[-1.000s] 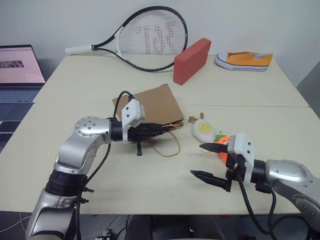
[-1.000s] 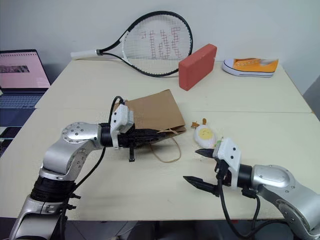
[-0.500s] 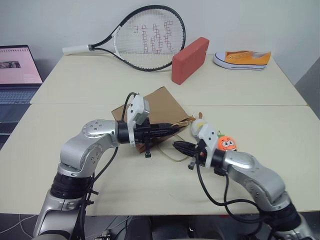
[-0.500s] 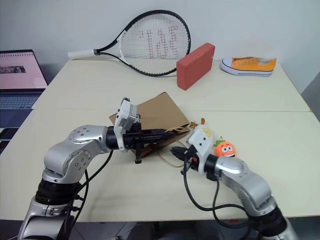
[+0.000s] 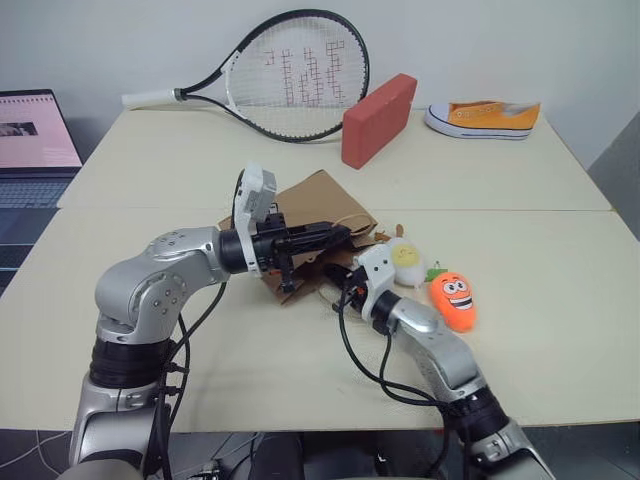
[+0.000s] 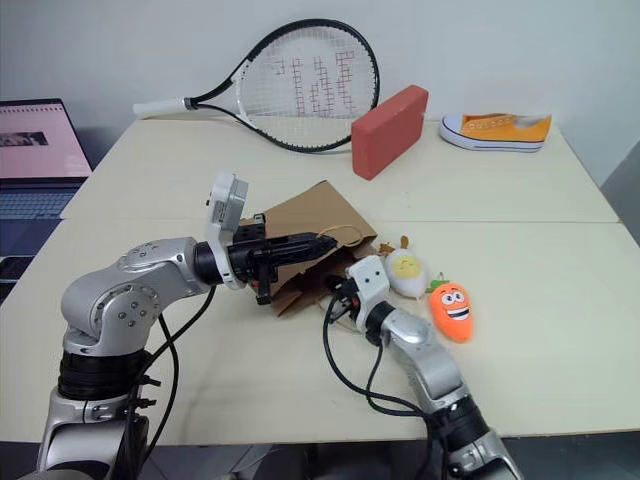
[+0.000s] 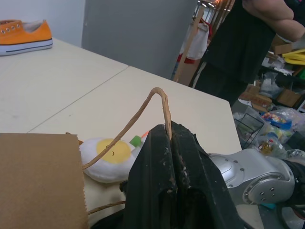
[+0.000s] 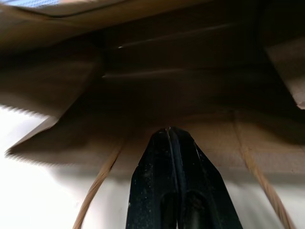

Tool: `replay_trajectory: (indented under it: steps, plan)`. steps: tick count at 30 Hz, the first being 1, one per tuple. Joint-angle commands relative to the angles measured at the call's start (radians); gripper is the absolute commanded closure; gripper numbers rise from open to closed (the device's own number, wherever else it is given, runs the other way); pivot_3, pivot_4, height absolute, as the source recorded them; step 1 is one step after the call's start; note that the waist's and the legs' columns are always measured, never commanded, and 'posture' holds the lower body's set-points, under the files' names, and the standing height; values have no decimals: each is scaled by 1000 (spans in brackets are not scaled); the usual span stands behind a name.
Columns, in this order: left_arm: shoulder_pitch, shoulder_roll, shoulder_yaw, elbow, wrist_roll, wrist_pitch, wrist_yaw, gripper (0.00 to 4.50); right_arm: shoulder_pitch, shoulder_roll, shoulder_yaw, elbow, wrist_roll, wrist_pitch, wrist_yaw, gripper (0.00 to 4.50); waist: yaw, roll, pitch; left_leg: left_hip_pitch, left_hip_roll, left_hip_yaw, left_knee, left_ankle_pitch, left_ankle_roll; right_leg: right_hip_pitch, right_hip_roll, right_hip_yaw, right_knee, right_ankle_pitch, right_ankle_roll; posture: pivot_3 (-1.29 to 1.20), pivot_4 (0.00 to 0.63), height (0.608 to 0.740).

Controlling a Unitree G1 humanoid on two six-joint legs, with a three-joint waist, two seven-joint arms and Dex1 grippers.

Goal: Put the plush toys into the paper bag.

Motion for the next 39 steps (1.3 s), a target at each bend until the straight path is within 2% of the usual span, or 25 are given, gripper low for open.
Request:
replay_trajectory:
  steps: [1,10,18,25,34,39]
  plan:
    - [-1,11,25,-34,-31,7,7,4500,-32,31,-14,26,-23,-27,-15,4465,0,0,0,0,0,0,0,0,0,0,0,0,0,0,0,0,150,740]
    - [-25,26,46,-26,-30,-7,27,4500,-64,103,-54,178,-67,74,-106,4465,-1,-1,-1,0,0,-1,0,0,0,1,0,0,0,0,0,0,150,740]
    - [-227,108,107,98,97,-171,52,4500,-47,121,-63,192,-89,119,-131,4465,0,-8,-6,3,0,-1,0,0,0,2,1,0,0,-1,-3,0,150,740]
    - [-374,111,102,187,185,-291,66,4500,-44,126,-46,190,-103,133,-119,4465,0,-8,-7,3,0,-1,0,0,0,3,2,0,0,-1,-2,0,150,740]
    - [-293,101,71,159,221,-331,49,4500,-48,122,-35,188,-114,125,-108,4465,-2,-8,-7,4,1,-1,-1,0,0,3,2,0,0,0,-1,0,150,740]
    - [-241,81,59,100,184,-297,39,4500,-55,104,-22,147,-121,120,-78,4465,-1,-9,-7,4,1,-1,-1,0,0,3,2,0,0,0,-1,0,150,740]
